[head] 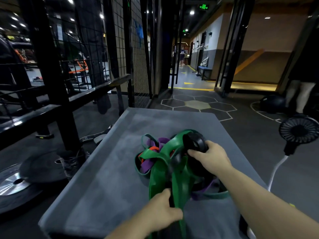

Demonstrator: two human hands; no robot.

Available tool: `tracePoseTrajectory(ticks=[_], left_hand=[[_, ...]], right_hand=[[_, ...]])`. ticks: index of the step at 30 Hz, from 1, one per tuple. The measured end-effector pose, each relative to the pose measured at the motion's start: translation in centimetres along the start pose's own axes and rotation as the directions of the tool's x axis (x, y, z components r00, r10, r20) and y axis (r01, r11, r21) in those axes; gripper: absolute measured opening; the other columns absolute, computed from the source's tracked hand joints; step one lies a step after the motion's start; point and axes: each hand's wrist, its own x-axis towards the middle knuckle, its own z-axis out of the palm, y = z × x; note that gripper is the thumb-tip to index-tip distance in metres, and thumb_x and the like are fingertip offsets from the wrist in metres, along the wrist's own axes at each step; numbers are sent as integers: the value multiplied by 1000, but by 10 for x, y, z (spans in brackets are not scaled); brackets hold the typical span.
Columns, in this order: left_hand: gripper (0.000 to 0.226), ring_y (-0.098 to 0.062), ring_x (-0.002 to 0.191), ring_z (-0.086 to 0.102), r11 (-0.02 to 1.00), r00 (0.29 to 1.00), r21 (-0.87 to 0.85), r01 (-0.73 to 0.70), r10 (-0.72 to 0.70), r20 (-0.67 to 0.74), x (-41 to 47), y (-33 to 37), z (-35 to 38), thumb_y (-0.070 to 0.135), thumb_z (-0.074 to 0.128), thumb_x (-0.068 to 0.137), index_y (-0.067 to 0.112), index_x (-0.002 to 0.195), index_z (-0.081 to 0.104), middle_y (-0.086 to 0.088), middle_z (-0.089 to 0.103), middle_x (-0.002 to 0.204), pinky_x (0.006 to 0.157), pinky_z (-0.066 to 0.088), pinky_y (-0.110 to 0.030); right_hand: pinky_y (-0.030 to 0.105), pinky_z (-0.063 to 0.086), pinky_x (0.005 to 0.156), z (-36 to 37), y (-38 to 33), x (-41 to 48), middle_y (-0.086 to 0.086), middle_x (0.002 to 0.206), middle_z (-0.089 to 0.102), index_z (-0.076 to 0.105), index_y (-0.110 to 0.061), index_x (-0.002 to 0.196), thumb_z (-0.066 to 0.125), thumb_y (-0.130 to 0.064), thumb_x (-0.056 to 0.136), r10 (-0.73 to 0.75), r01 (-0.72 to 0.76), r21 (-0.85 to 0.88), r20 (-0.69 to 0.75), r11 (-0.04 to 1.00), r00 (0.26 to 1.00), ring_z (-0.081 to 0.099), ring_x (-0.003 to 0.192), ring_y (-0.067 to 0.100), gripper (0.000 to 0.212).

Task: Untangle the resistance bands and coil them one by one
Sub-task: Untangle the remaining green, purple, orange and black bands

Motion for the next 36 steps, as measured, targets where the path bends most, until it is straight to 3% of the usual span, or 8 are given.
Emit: tracePoseTrajectory(ticks=[4,7,14,20,25,27,32,36], left_hand=[[18,-7,89,68,948,989,-311,71,-107,-100,4,17,10,47,70,79,33,91,72,14,73,90,86,54,-25],[25,-15,87,70,949,970,-313,34,-107,-218,7,13,13,42,65,79,25,95,74,5,75,89,85,56,-33],[44,-12,103,62,994,987,58,-90,96,-130,3,18,11,34,55,71,30,115,58,8,69,107,93,50,-27],[25,-8,88,61,946,978,259,-192,207,-29,-18,49,-17,43,48,69,32,89,59,14,65,88,80,50,-24],[5,-19,82,64,833,966,535,-140,234,-112,-8,113,-110,24,57,80,29,81,58,3,68,84,72,49,-29],[25,-20,89,62,717,938,692,-91,295,-182,6,157,-160,12,58,84,32,98,63,3,66,93,75,47,-30],[40,-18,91,54,531,802,847,-10,510,-310,22,296,-233,9,53,89,30,122,59,2,59,103,75,44,-31],[47,-21,96,57,564,660,822,-71,645,-386,20,356,-253,4,51,88,35,124,58,2,55,108,77,51,-33]], right_hand=[[35,52,68,4,-6,-12,-8,77,65,58,-30,78,77,-50,73,-99,103,-129,38,986,994,63,78,19,28],[33,50,66,4,-14,-19,-10,76,64,57,-30,78,75,-49,75,-137,141,-152,36,978,990,63,77,18,26],[32,46,63,3,-33,-14,-8,80,62,59,-27,90,67,-56,79,-175,170,-238,-2,956,984,60,76,20,32],[31,41,66,-1,-53,10,-1,83,58,54,-22,94,62,-53,85,-158,121,-281,-112,952,981,60,85,27,33],[30,38,71,-40,-76,44,2,89,54,58,-19,105,63,-49,86,6,-23,-52,-303,998,953,56,87,29,36],[33,46,76,-64,-87,62,7,98,62,60,-15,110,65,-46,84,104,-58,140,-353,988,930,60,93,31,41],[36,50,87,-121,-137,93,10,106,64,61,-10,114,70,-42,81,262,21,535,-446,845,856,61,95,31,46],[45,53,91,-156,-169,108,10,112,64,57,-8,121,73,-50,64,348,108,742,-432,662,832,64,101,33,73]])
